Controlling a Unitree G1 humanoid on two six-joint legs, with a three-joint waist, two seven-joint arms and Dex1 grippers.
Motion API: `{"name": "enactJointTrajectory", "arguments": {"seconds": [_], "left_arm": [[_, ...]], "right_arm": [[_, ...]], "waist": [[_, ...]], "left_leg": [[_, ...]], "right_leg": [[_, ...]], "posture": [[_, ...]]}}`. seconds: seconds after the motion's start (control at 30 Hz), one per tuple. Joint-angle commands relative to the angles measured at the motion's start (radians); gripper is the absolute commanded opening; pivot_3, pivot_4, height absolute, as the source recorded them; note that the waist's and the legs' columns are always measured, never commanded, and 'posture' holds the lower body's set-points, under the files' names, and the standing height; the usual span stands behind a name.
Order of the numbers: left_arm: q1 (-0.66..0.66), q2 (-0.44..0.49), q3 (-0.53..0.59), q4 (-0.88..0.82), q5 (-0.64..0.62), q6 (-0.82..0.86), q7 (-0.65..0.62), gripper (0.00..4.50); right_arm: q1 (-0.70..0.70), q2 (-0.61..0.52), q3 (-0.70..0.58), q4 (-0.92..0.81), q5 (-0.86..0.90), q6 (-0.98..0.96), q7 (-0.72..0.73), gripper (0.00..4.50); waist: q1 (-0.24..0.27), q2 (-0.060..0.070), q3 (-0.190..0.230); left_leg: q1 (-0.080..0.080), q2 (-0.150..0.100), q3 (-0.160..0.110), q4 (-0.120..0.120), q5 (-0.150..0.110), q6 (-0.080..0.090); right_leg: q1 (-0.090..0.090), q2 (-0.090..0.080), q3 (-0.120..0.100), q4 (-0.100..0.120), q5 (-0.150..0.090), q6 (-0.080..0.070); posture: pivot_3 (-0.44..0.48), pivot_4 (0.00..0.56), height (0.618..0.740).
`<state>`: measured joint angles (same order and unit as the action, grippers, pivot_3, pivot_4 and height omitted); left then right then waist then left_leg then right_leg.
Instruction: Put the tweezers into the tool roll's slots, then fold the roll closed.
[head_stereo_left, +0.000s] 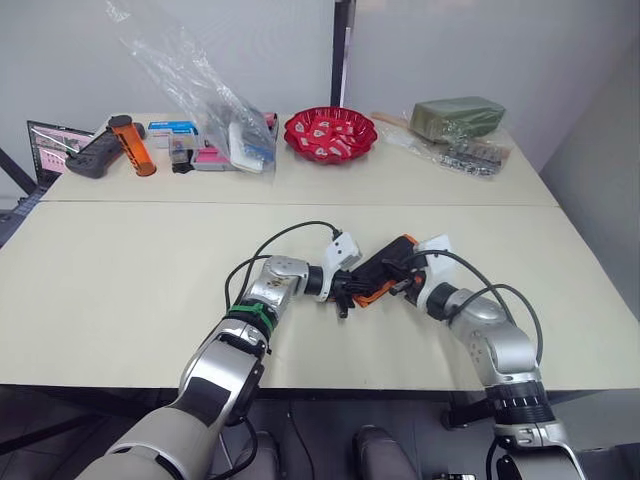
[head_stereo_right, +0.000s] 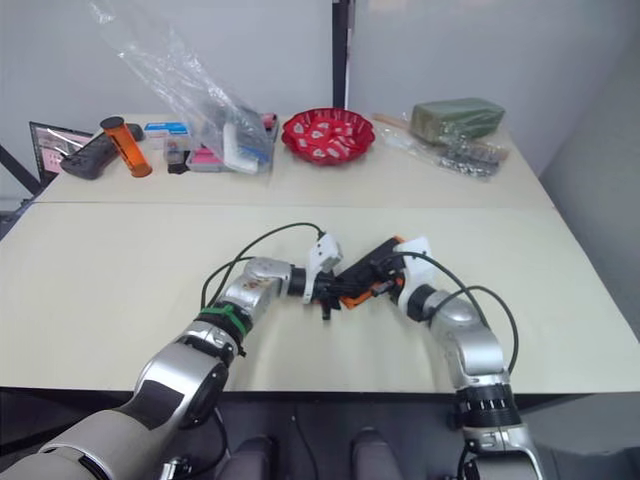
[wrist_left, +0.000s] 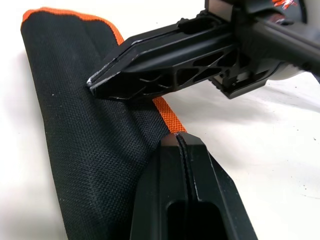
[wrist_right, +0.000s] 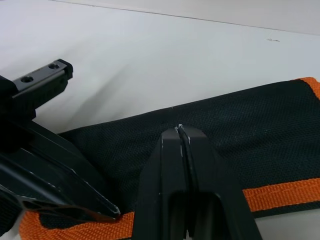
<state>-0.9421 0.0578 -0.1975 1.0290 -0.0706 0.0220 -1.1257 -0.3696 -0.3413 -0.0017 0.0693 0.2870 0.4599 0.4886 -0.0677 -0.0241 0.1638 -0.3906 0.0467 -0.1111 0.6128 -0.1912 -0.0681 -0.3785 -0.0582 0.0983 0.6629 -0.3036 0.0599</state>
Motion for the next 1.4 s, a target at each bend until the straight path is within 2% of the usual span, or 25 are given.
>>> {"name": "enactJointTrajectory", "arguments": {"seconds": [0.03, 0.23, 0.37, 0.43, 0.57, 0.63, 0.77, 0.83, 1.03, 1.23, 1.3, 1.4], "left_arm": [[0.045, 0.037, -0.015, 0.023, 0.045, 0.034, 0.016, 0.02], [0.09, 0.071, -0.018, 0.001, 0.051, 0.046, 0.022, 0.02], [0.099, 0.084, -0.014, -0.012, 0.045, 0.054, 0.017, 0.02], [0.095, 0.087, 0.004, -0.02, 0.025, 0.063, 0.012, 0.02], [0.095, 0.091, 0.048, -0.086, -0.034, 0.055, -0.045, 0.02], [0.086, 0.105, 0.095, -0.164, -0.091, 0.078, -0.061, 0.02], [0.076, 0.142, 0.14, -0.264, -0.138, 0.138, -0.054, 0.02], [0.073, 0.194, 0.141, -0.341, -0.132, 0.16, -0.061, 0.54], [0.098, 0.347, 0.192, -0.408, -0.116, 0.154, 0.006, 2.45], [0.152, 0.485, 0.291, -0.36, -0.106, 0.077, 0.138, 4.43], [0.178, 0.524, 0.315, -0.364, -0.106, 0.064, 0.169, 4.5], [0.251, 0.599, 0.336, -0.377, -0.084, 0.022, 0.191, 4.5]], "right_arm": [[0.012, -0.011, -0.065, 0.179, -0.04, -0.041, -0.064, 0.0], [-0.048, -0.023, -0.133, 0.37, -0.048, -0.163, -0.132, 0.0], [-0.096, -0.03, -0.138, 0.497, -0.077, -0.241, -0.131, 0.0], [-0.116, -0.027, -0.149, 0.491, -0.063, -0.29, -0.112, 0.0], [-0.1, -0.027, -0.175, 0.351, -0.031, -0.388, -0.084, 0.0], [-0.063, -0.046, -0.189, 0.212, -0.011, -0.378, -0.073, 0.0], [-0.005, -0.088, -0.199, 0.037, -0.002, -0.309, -0.059, 0.0], [0.041, -0.142, -0.209, -0.075, 0.0, -0.253, -0.038, 0.0], [0.197, -0.288, -0.299, -0.298, 0.065, -0.119, 0.045, 1.86], [0.335, -0.331, -0.408, -0.381, 0.128, -0.068, 0.089, 3.9], [0.384, -0.338, -0.44, -0.388, 0.135, -0.073, 0.105, 4.48], [0.453, -0.331, -0.497, -0.391, 0.157, -0.08, 0.12, 4.48]], "waist": [[0.0, 0.0, 0.0], [0.005, -0.003, -0.002], [-0.004, -0.003, -0.004], [-0.005, -0.003, -0.004], [-0.007, -0.001, -0.003], [-0.008, 0.003, 0.0], [-0.003, 0.005, 0.001], [0.002, 0.006, 0.002], [0.018, 0.006, 0.002], [0.019, 0.006, 0.002], [0.02, 0.005, 0.002], [0.023, 0.005, 0.002]], "left_leg": [[0.005, 0.0, 0.0, -0.001, 0.0, 0.0], [0.02, 0.0, 0.0, -0.003, 0.0, 0.0], [0.022, 0.001, 0.0, -0.006, 0.0, 0.0], [0.022, 0.001, 0.0, -0.006, 0.0, 0.0], [0.02, 0.001, 0.0, -0.006, 0.0, 0.0], [0.017, 0.001, 0.0, -0.007, -0.001, 0.0], [-0.002, 0.0, 0.0, -0.003, 0.0, 0.0], [-0.003, 0.0, 0.0, -0.004, 0.0, 0.001], [-0.009, -0.001, 0.0, -0.003, 0.0, 0.0], [-0.008, 0.0, 0.0, -0.003, 0.0, 0.0], [-0.008, 0.0, 0.0, -0.003, 0.0, 0.0], [-0.009, 0.0, 0.0, -0.003, 0.0, 0.0]], "right_leg": [[0.006, 0.0, 0.0, -0.002, -0.002, 0.003], [0.022, 0.0, 0.0, -0.009, -0.003, 0.006], [0.024, 0.0, 0.0, -0.011, -0.003, 0.006], [0.024, 0.001, 0.0, -0.011, -0.003, 0.006], [0.023, 0.001, 0.0, -0.013, -0.003, 0.006], [0.02, 0.001, 0.0, -0.013, -0.003, 0.006], [0.001, 0.0, 0.0, -0.006, 0.001, -0.001], [-0.002, 0.0, 0.0, -0.005, 0.001, -0.001], [-0.007, -0.001, 0.0, -0.006, 0.001, -0.001], [-0.007, 0.0, 0.0, -0.005, 0.0, 0.0], [-0.007, 0.0, 0.0, -0.005, 0.0, 0.0], [-0.007, -0.001, 0.0, -0.006, 0.0, 0.0]], "posture": [[0.0, 0.15, 0.735], [0.0, 0.15, 0.735], [0.0, 0.15, 0.735], [0.0, 0.15, 0.735], [0.0, 0.15, 0.735], [0.0, 0.15, 0.735], [0.0, 0.15, 0.735], [0.0, 0.15, 0.735], [0.0, 0.15, 0.735], [0.0, 0.15, 0.735], [0.0, 0.15, 0.735], [0.0, 0.15, 0.735]]}}
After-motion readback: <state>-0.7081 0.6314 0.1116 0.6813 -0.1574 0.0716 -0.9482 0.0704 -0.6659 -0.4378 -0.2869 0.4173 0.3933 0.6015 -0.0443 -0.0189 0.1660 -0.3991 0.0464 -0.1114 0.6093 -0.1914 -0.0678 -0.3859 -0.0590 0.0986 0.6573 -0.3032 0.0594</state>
